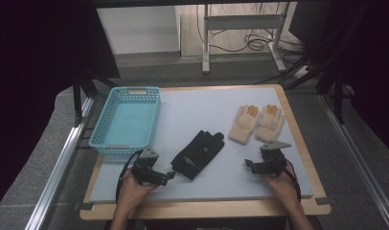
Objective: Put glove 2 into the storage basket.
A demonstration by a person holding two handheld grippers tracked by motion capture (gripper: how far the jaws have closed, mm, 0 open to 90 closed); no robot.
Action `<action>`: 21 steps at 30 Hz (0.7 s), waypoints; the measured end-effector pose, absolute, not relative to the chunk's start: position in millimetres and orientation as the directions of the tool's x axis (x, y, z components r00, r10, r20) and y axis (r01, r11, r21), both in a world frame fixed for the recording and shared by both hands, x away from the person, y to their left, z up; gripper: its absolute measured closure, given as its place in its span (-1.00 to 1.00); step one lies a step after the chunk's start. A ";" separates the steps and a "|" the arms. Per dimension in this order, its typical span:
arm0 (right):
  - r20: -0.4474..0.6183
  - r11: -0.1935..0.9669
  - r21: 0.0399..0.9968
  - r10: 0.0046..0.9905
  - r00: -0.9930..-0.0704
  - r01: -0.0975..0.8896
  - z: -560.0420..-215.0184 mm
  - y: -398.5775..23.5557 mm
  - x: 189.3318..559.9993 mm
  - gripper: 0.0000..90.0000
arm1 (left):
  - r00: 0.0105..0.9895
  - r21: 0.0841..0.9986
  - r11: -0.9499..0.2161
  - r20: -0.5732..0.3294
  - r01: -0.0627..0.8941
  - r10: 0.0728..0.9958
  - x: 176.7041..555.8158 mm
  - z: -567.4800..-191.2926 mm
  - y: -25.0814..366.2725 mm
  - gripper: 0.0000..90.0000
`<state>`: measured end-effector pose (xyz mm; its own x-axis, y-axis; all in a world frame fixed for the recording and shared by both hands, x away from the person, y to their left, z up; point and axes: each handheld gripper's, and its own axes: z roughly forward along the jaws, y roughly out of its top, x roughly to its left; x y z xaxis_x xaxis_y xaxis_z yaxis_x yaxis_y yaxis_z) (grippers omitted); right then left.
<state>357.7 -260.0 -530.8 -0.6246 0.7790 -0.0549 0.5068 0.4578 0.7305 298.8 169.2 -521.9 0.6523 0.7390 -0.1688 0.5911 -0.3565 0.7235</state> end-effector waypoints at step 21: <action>-0.053 0.456 0.732 0.779 -0.625 0.507 -530.9 -260.1 357.8 -0.59 | 0.694 0.615 -0.475 -0.168 0.629 0.700 371.3 -507.1 86.7 -1.00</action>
<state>357.8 -260.1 -530.9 -0.6247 0.7791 -0.0526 0.5066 0.4556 0.7320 371.3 86.7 -507.1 0.6939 0.7002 -0.1679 0.6286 -0.4754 0.6154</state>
